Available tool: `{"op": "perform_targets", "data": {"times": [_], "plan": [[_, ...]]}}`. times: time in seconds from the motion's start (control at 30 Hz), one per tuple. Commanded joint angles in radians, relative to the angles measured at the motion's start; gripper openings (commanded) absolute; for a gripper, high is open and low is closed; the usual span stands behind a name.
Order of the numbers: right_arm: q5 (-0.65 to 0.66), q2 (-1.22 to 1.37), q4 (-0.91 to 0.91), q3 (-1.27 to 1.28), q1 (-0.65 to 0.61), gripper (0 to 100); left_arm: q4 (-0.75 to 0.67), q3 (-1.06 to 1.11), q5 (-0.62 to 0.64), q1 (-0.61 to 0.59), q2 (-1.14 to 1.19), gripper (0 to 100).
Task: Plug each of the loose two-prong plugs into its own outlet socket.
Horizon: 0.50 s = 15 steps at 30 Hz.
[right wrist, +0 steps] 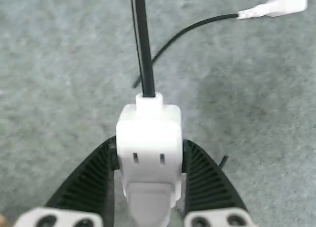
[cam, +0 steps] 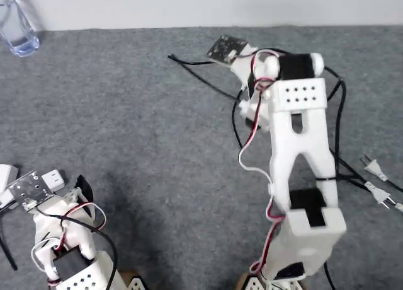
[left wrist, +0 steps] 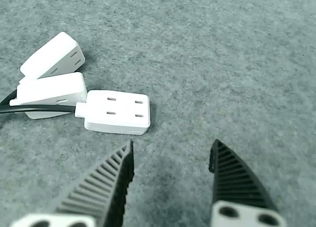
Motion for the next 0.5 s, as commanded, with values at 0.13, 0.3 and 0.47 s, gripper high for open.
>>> {"op": "perform_targets", "data": {"times": [0.13,0.3,0.47], "plan": [[0.009,0.219,0.042,-0.347,0.033,0.7,0.005,-0.008,-0.008,-0.003,-0.009,24],[0.011,0.384,0.041,-0.47,0.039,0.7,0.005,-0.008,-0.008,-0.002,-0.009,24],[0.006,0.584,0.002,-0.608,0.091,0.7,0.005,-0.008,-0.008,-0.002,-0.009,24]]}}
